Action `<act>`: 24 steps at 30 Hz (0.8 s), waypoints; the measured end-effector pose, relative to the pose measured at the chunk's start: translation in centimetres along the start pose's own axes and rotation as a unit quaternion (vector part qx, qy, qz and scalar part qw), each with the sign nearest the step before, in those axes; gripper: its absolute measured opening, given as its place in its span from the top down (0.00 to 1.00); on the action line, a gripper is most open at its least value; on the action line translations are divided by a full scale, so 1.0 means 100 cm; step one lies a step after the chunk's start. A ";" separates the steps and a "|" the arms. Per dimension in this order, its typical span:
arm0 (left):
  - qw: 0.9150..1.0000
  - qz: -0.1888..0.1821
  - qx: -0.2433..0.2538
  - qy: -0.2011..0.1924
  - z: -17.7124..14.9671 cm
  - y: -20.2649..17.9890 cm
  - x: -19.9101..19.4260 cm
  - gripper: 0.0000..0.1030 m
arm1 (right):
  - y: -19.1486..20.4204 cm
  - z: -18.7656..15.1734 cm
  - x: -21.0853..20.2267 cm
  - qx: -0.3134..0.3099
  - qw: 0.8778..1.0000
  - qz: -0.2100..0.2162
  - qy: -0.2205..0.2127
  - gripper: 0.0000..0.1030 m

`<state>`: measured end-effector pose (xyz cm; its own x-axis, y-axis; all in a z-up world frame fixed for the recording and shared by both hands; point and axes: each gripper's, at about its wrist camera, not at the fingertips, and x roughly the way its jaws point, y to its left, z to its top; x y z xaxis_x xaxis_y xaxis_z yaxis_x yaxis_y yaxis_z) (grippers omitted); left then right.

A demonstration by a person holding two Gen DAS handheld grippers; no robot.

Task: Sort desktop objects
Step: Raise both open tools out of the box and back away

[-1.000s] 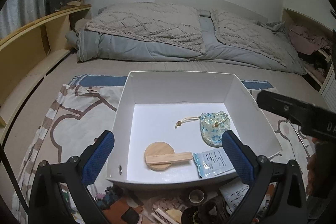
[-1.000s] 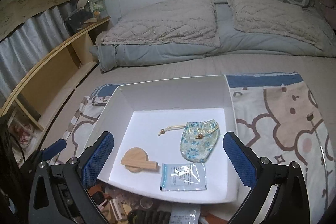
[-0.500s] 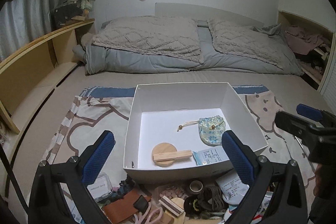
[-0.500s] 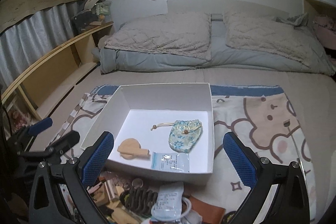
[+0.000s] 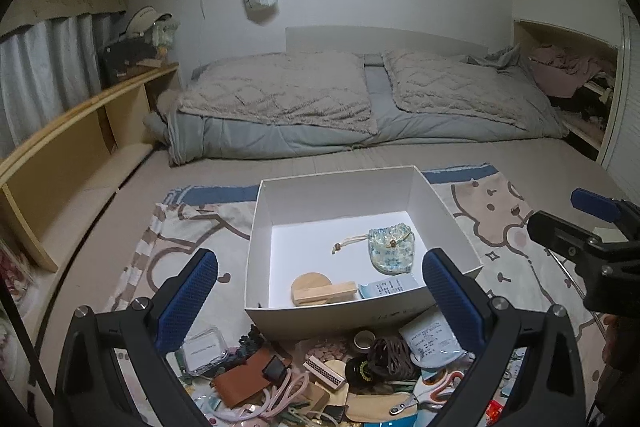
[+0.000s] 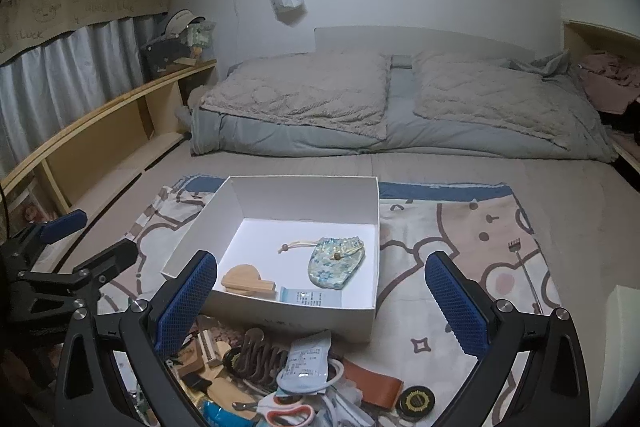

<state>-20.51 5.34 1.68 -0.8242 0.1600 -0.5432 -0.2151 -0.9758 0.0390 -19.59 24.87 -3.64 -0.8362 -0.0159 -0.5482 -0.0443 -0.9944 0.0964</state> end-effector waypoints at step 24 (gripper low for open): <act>0.994 0.021 0.031 -0.106 -0.017 0.030 -0.124 0.00 | 0.010 -0.030 -0.121 -0.031 0.995 -0.007 -0.094 0.00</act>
<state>-10.06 0.22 7.07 -0.9237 0.1532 -0.3512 -0.2041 -0.9724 0.1128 -7.92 23.79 0.60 -0.9237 0.0131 -0.3828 -0.0290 -0.9989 0.0357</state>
